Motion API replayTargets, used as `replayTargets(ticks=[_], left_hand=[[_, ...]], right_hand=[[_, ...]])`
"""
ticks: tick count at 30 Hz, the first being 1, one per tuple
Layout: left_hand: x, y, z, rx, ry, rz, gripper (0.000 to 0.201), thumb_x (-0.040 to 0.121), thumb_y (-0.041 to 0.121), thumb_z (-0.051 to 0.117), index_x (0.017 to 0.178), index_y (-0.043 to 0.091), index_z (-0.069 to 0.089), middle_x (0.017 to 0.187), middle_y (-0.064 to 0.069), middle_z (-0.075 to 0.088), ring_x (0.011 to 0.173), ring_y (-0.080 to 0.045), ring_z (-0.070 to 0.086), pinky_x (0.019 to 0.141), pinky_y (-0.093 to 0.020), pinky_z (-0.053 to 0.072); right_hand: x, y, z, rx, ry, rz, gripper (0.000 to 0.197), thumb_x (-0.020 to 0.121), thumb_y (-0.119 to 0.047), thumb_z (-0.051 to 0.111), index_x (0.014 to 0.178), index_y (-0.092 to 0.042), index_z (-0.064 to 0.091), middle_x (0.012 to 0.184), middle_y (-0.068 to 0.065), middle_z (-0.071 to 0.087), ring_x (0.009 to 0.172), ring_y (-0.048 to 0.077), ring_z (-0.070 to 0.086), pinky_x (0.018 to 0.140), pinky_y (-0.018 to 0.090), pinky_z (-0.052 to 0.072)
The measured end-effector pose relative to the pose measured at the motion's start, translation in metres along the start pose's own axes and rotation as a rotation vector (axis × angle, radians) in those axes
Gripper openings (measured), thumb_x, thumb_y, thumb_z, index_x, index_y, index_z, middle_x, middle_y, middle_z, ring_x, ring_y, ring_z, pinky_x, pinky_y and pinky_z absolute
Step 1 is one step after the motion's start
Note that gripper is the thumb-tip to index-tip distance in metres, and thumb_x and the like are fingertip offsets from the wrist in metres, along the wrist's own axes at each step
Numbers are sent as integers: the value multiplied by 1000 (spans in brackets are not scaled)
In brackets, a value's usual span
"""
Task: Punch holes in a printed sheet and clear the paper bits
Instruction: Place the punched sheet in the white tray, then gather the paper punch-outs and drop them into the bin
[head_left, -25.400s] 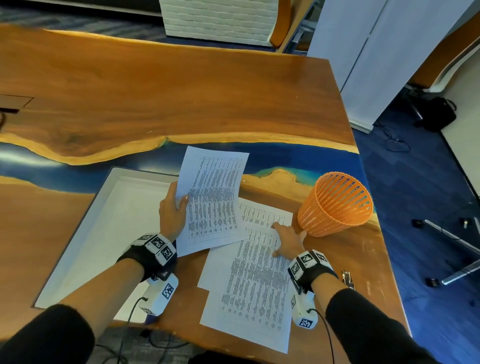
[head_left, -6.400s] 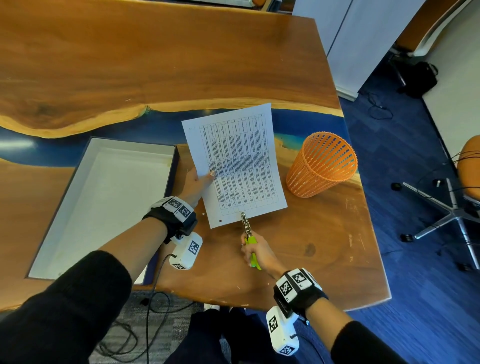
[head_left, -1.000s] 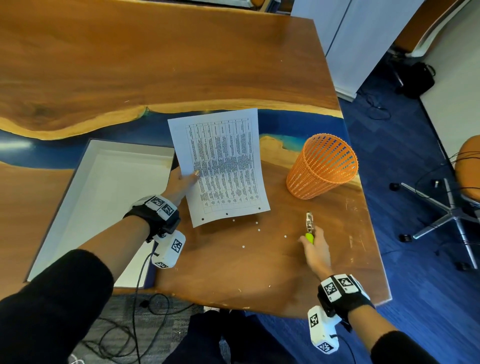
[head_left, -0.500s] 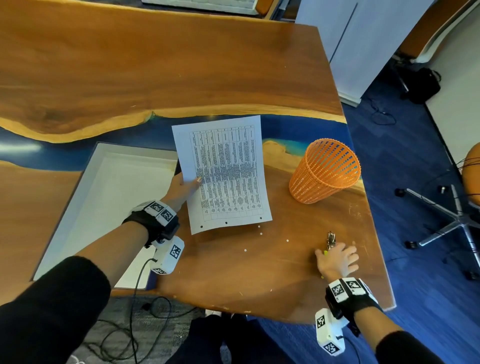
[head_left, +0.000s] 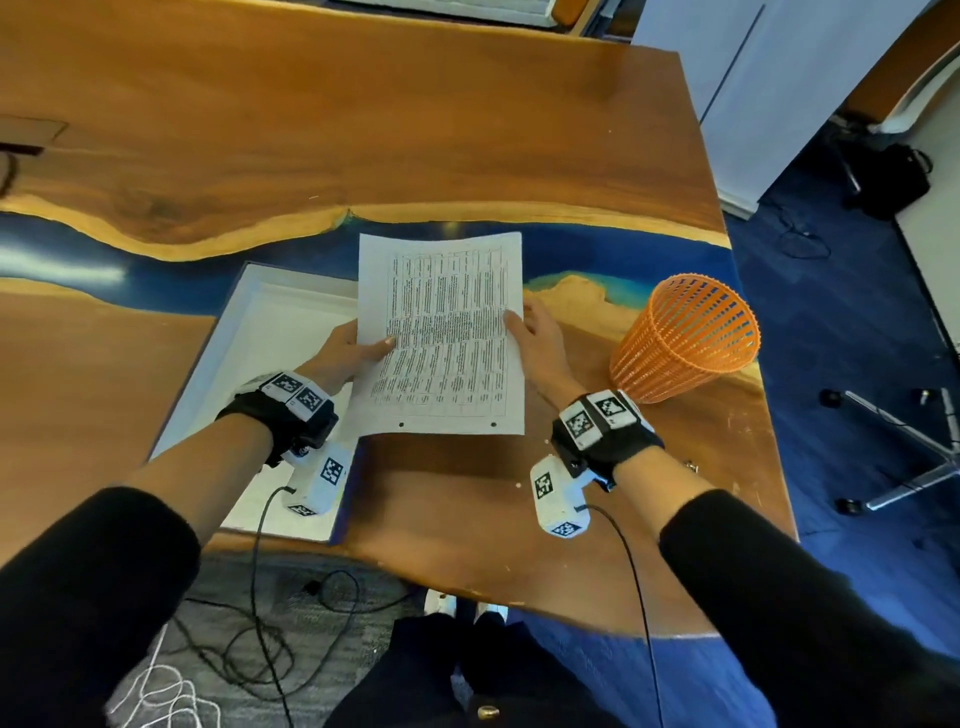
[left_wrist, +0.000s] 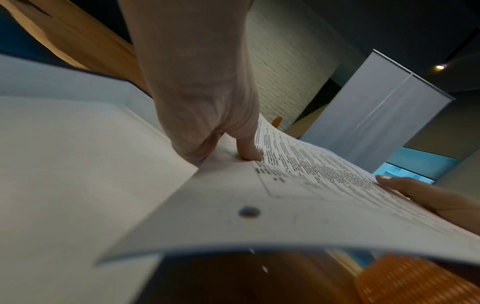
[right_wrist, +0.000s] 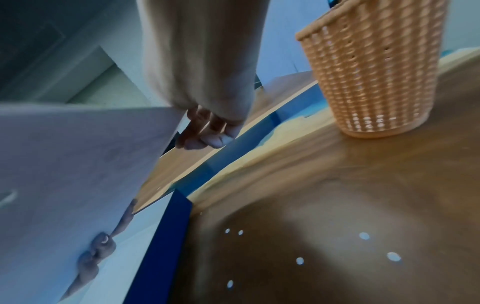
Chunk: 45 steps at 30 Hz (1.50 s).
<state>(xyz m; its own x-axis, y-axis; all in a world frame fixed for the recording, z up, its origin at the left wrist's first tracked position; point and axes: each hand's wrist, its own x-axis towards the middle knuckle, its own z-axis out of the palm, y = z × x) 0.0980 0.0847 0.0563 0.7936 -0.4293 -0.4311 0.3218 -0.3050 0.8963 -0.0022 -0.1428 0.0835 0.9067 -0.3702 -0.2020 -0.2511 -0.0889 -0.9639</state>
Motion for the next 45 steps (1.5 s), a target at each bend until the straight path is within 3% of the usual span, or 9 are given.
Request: replayTargets(ticks=[5, 9, 11, 14, 18, 26, 35, 40, 45], left_hand=[[-9, -16, -63, 102, 243, -67, 51, 82, 16, 71, 126, 6, 47, 124, -16, 59, 109, -33, 61, 95, -49, 49], [-26, -37, -101, 225, 423, -1, 55, 77, 15, 77, 111, 28, 36, 111, -10, 49, 101, -24, 51, 91, -42, 44], [-33, -45, -112, 332, 472, 109, 43, 77, 8, 75, 103, 26, 47, 105, -10, 53, 96, -23, 51, 86, -40, 44], [-37, -54, -125, 553, 536, 173, 20, 80, -3, 65, 100, 2, 66, 107, -18, 64, 95, -28, 58, 80, -30, 42], [-37, -69, -137, 632, 579, 109, 22, 84, -6, 58, 105, -2, 66, 116, -21, 60, 107, -37, 56, 95, -41, 44], [-39, -91, -143, 659, 557, 3, 28, 86, -3, 60, 113, -6, 62, 122, -25, 56, 114, -39, 54, 100, -41, 42], [-25, -67, -111, 676, 537, 101, 31, 81, -1, 65, 112, 1, 64, 130, -19, 51, 124, -33, 46, 105, -40, 35], [0, -34, -56, 677, 425, 228, 30, 83, 0, 62, 113, 4, 62, 128, -15, 52, 123, -29, 46, 104, -35, 32], [23, -11, 25, 693, 227, 408, 28, 80, -3, 59, 108, 1, 63, 117, -19, 57, 114, -34, 50, 100, -35, 35]], right_hand=[[6, -6, 57, -140, -7, -12, 26, 91, -7, 53, 117, -3, 53, 117, 12, 64, 101, 22, 63, 84, 33, 53], [-2, 1, 98, -100, -88, -27, 51, 84, 3, 59, 127, -12, 34, 84, -5, 62, 72, 7, 62, 62, 25, 57], [-5, 9, 119, -140, -156, -2, 41, 83, 7, 57, 117, -9, 40, 80, 3, 62, 74, 18, 67, 59, 39, 60], [-4, 22, 151, -266, -181, -17, 18, 79, 9, 61, 96, 4, 59, 79, 6, 58, 84, 28, 62, 74, 54, 56], [1, 36, 179, -424, -268, -13, 24, 82, 1, 63, 106, 1, 63, 102, 11, 63, 97, 26, 59, 90, 42, 51], [4, 50, 190, -568, -455, 40, 42, 91, -12, 56, 130, 1, 50, 137, 20, 49, 122, 36, 51, 99, 52, 46], [4, 43, 161, -491, -261, -182, 18, 84, 3, 54, 98, 3, 65, 90, 13, 54, 83, 37, 60, 76, 48, 53], [5, 43, 116, -530, -146, -196, 16, 81, 8, 53, 91, 5, 66, 98, 23, 64, 92, 32, 58, 74, 17, 34], [2, 55, 35, -574, -2, -62, 13, 84, 5, 55, 91, 5, 66, 99, 22, 64, 88, 30, 58, 66, 15, 31]])
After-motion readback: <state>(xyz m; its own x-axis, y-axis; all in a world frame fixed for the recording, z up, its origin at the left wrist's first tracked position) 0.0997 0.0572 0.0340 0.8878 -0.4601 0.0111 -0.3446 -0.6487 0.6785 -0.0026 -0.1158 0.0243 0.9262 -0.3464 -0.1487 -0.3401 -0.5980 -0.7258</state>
